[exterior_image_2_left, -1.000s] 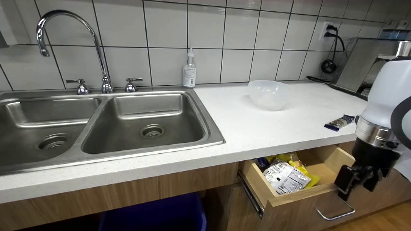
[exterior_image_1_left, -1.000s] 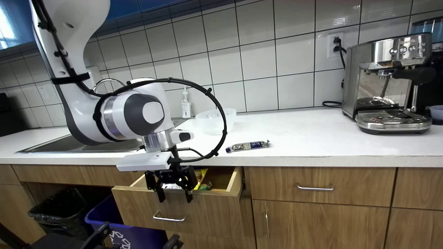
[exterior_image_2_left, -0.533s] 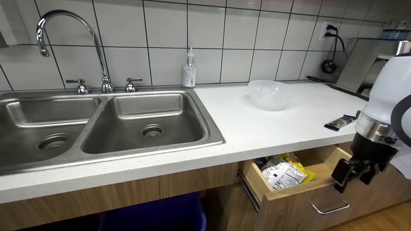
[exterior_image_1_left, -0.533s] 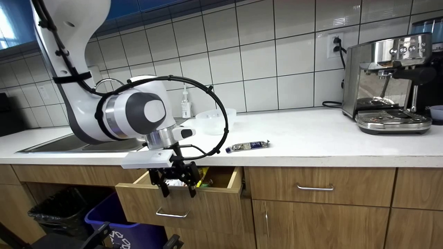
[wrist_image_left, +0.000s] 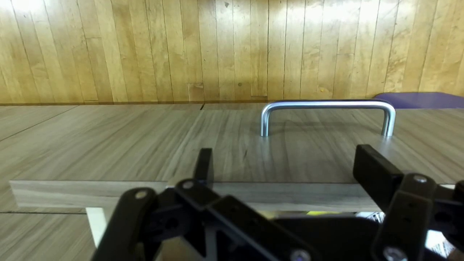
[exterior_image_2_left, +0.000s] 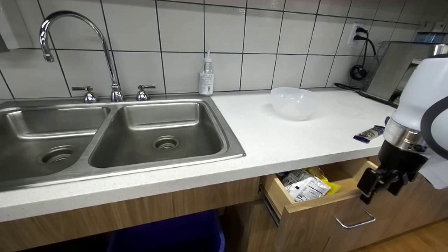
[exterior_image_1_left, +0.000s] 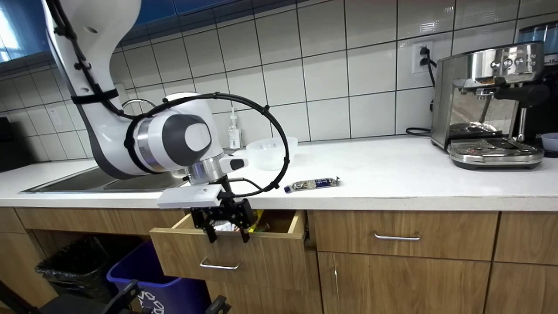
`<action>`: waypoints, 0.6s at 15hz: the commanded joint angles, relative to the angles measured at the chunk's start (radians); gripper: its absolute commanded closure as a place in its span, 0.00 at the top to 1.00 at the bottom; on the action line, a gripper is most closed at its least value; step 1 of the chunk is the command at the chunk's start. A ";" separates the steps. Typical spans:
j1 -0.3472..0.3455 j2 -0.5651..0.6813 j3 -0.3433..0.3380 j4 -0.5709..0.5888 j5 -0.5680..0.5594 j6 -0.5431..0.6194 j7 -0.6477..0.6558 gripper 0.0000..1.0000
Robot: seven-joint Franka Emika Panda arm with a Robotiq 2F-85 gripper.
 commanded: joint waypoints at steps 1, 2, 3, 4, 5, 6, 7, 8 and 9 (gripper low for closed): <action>0.010 0.023 0.013 0.069 0.018 0.011 0.027 1.00; 0.011 0.033 0.018 0.083 0.022 0.010 0.027 1.00; 0.009 0.040 0.023 0.095 0.027 0.009 0.027 1.00; 0.009 0.050 0.026 0.110 0.031 0.009 0.027 1.00; 0.009 0.059 0.029 0.124 0.034 0.007 0.026 1.00; 0.005 0.070 0.033 0.139 0.039 0.008 0.023 1.00; -0.001 0.081 0.041 0.154 0.048 0.008 0.019 1.00; -0.005 0.090 0.046 0.168 0.056 0.007 0.017 1.00; -0.004 0.099 0.047 0.181 0.061 0.007 0.018 1.00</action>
